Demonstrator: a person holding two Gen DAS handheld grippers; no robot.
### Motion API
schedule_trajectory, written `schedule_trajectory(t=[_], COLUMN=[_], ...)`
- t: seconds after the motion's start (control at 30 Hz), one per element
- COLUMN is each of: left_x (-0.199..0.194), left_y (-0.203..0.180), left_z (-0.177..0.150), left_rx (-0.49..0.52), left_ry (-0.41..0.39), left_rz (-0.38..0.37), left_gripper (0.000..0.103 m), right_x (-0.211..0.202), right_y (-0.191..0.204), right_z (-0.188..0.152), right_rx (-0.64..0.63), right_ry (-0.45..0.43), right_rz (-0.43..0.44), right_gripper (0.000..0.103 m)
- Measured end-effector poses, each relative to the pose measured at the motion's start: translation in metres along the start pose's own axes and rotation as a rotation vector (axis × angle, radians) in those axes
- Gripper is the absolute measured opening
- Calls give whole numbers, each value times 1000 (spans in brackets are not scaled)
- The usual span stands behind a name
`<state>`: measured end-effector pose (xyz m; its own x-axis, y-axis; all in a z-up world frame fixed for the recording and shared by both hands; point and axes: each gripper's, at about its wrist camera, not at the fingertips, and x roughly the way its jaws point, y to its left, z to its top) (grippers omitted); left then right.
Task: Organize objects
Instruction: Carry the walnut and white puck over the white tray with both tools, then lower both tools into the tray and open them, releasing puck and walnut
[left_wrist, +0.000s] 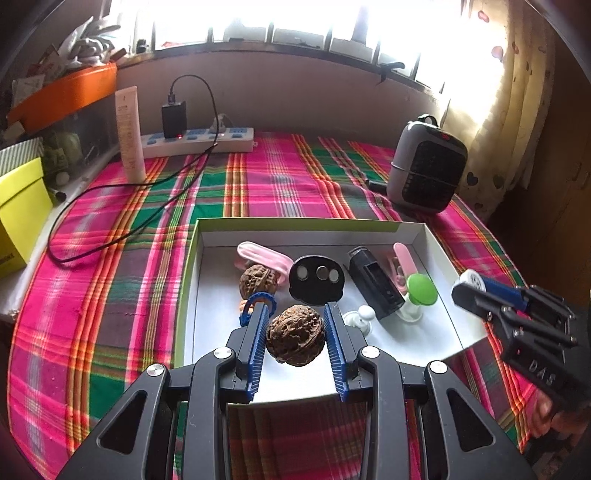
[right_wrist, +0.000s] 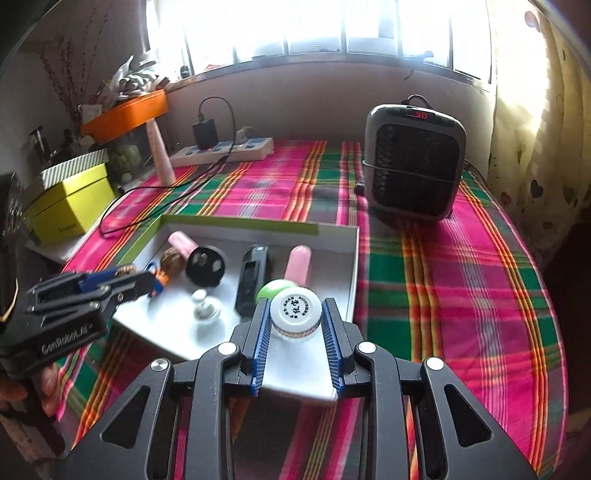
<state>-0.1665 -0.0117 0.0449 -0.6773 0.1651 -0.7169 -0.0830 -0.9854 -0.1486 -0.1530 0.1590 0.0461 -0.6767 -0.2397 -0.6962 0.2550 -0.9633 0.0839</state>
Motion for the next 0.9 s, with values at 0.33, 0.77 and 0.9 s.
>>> schedule_trajectory(t=[0.33, 0.77, 0.9], left_x=[21, 33, 33], left_y=[-3, -4, -3], left_z=[6, 4, 4], left_rx=[15, 25, 23], left_ry=[29, 55, 56], left_rz=[6, 15, 13], left_gripper=[29, 29, 29], right_x=[28, 55, 55], right_y=[-14, -5, -5], right_z=[16, 29, 31], right_rx=[-16, -106, -111], right_ry=[28, 78, 77], right_rz=[-43, -103, -81], right_gripper=[29, 29, 29])
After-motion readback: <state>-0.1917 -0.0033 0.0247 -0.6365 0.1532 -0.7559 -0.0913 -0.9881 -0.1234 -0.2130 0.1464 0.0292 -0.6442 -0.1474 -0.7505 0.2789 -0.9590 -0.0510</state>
